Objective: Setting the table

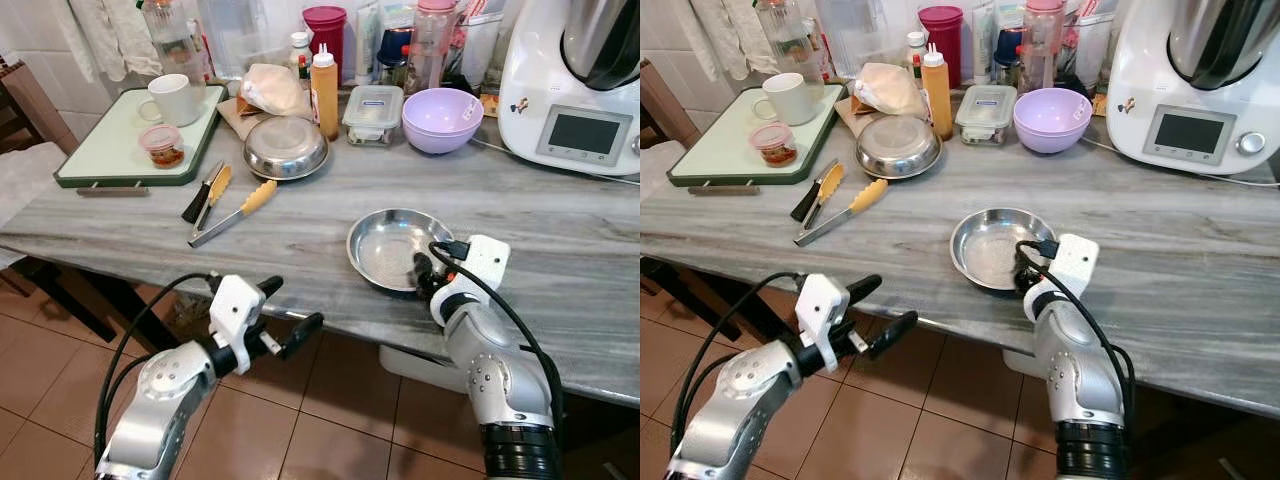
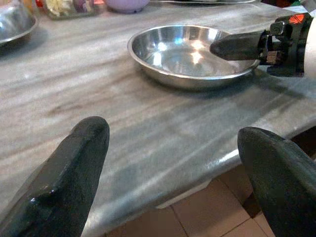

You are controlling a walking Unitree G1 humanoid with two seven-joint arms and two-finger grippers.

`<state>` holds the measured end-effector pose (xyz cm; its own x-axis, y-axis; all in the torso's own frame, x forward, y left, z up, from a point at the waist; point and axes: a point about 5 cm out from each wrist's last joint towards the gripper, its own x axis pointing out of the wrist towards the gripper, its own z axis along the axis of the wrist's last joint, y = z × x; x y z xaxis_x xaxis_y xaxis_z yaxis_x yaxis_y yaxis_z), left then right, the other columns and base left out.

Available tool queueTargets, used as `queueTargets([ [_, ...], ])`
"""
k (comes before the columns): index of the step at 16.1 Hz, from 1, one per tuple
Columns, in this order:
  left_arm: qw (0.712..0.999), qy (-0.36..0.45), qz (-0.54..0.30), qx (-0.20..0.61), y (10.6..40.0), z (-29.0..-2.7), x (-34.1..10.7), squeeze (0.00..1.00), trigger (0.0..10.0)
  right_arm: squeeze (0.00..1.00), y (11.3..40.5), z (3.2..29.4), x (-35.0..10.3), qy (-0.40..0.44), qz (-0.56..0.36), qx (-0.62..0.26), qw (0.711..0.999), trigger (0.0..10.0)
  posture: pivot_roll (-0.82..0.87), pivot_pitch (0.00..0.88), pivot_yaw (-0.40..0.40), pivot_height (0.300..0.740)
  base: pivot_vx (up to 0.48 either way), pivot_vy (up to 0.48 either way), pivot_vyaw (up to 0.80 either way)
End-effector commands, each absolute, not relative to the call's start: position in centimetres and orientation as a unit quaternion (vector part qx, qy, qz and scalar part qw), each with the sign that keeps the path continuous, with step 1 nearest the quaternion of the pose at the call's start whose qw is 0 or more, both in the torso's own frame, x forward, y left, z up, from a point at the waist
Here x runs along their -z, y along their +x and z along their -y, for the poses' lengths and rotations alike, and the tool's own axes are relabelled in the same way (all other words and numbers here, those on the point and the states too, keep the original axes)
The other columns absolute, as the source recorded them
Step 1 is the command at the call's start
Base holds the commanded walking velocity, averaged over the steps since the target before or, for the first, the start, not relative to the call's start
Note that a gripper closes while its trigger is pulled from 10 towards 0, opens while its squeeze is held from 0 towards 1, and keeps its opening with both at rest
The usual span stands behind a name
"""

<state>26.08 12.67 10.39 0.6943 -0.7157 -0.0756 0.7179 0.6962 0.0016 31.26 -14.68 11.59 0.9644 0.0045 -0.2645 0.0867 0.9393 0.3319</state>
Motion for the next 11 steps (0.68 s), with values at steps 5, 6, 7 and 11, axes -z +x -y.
queueTargets([
  [5,0.922,0.026,-0.049,0.384,26.2,-13.0,-9.6,0.0,10.0,1.0,30.9,13.2,-11.6,0.185,-0.143,-0.029,0.972,10.0,-0.06,0.074,0.075,0.74,0.0,0.0,0.0],
  [6,0.922,0.026,-0.046,0.384,26.1,-13.0,-9.7,0.0,10.0,1.0,30.7,13.3,-12.1,0.148,-0.122,-0.039,0.981,10.0,-0.06,0.074,0.075,0.74,0.0,0.0,0.0],
  [7,0.922,0.026,-0.041,0.385,26.0,-12.9,-10.0,0.0,10.0,1.0,30.5,13.6,-12.7,0.098,-0.099,-0.037,0.99,10.0,-0.06,0.073,0.076,0.74,0.0,0.0,0.0],
  [11,0.921,0.023,-0.034,0.387,26.0,-12.6,-10.4,0.0,10.0,1.0,29.7,16.0,-13.3,0.046,-0.055,0.018,0.997,10.0,-0.07,0.07,0.07,0.74,0.0,0.0,0.0],
])
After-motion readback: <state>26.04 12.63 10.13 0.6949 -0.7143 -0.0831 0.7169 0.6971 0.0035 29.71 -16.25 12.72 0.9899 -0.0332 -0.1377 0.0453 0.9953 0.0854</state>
